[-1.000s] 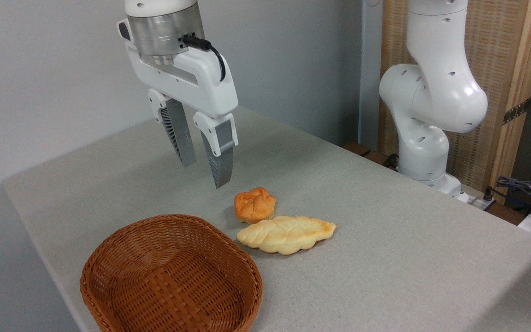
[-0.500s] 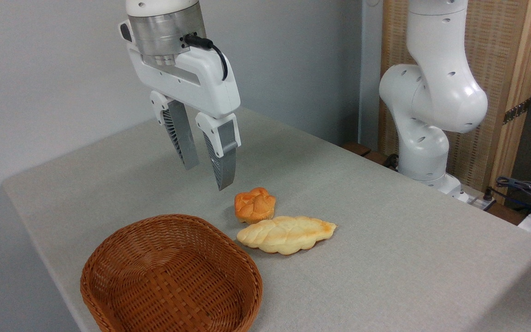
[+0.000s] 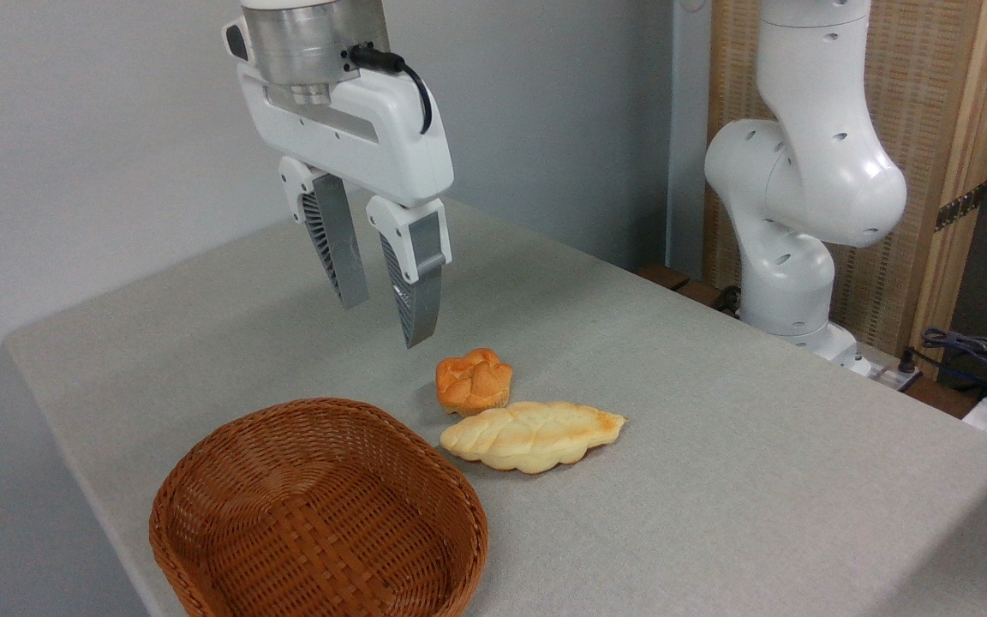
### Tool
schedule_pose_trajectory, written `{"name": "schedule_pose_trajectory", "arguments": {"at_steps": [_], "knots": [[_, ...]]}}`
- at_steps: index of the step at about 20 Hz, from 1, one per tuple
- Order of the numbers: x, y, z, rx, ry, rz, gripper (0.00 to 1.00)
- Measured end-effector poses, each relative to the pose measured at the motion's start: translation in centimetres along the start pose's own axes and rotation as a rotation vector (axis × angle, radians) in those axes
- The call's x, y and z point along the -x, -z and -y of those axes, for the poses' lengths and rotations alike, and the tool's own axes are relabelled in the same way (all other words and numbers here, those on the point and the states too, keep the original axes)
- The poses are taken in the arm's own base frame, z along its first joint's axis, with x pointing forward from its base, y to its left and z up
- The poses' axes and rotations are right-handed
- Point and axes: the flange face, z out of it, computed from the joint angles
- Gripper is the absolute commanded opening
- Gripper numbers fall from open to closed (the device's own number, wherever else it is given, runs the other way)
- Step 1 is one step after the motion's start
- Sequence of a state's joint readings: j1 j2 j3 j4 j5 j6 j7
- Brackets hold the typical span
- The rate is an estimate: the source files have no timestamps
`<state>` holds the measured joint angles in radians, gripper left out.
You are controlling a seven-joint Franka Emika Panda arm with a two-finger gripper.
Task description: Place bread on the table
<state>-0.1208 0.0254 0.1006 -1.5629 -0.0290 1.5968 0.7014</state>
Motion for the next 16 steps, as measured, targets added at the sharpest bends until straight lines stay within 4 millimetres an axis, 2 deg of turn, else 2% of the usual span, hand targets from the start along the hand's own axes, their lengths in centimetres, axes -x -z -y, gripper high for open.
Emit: {"name": "schedule_pose_trajectory", "arguments": {"at_steps": [5,16], "knots": [[-0.79,0.4,-0.36,-0.016,-0.011,-0.038,1.0],[-0.45,0.44,0.1,-0.018,-0.002,-0.041,1.0]]}}
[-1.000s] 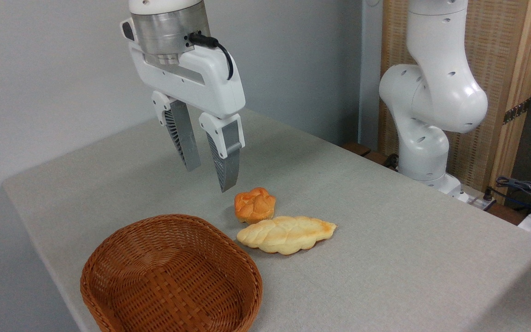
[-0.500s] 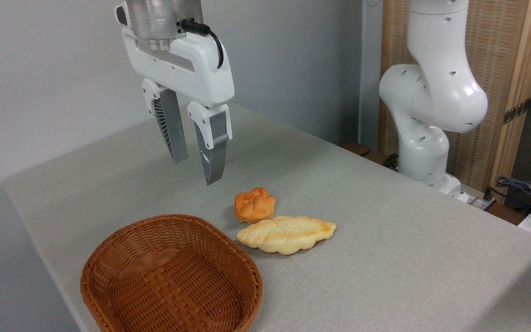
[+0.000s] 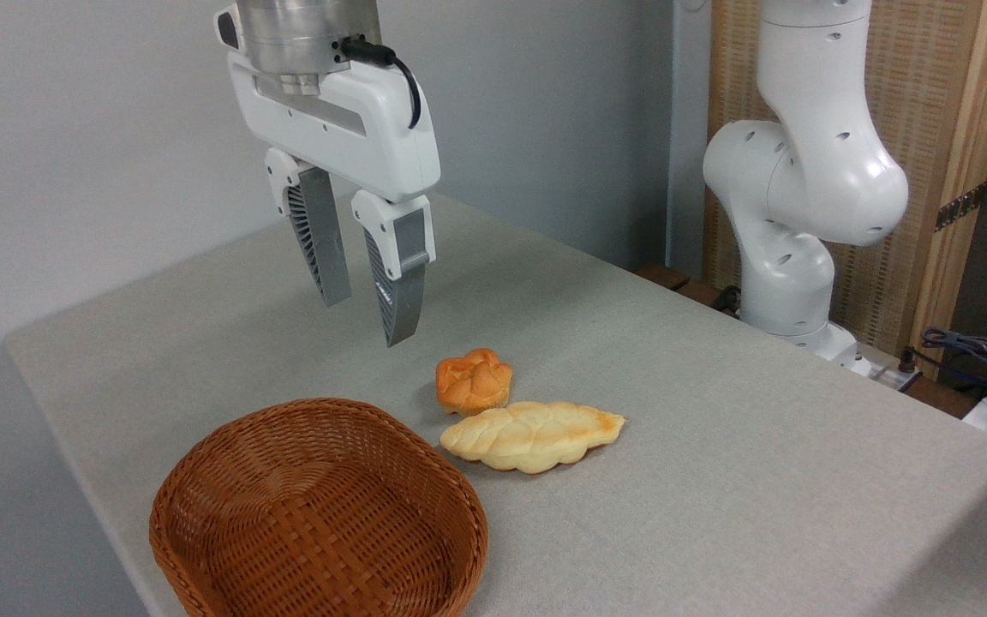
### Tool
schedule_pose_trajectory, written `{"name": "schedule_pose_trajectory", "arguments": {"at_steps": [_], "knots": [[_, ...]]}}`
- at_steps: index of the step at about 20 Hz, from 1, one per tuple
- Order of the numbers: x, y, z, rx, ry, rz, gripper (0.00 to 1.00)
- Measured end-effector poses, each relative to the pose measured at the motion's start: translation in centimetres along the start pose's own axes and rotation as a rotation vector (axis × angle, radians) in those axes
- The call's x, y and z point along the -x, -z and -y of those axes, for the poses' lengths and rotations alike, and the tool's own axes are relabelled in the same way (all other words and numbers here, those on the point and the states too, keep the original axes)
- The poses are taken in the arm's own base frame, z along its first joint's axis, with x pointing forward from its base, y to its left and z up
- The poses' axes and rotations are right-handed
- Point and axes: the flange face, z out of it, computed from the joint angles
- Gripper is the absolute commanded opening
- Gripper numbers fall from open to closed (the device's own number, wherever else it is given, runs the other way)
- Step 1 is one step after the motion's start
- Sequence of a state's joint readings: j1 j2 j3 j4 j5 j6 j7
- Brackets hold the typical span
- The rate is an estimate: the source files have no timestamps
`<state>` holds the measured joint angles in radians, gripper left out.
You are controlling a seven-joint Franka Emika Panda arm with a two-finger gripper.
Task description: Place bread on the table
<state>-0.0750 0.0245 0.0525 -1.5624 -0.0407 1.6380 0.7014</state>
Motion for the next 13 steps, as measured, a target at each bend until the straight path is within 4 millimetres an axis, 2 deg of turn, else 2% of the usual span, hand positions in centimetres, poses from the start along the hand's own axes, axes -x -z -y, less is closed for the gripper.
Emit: {"name": "schedule_pose_trajectory", "arguments": {"at_steps": [13], "knots": [[0.07,-0.04,0.01,0.003,-0.044,0.004,1.0]]}}
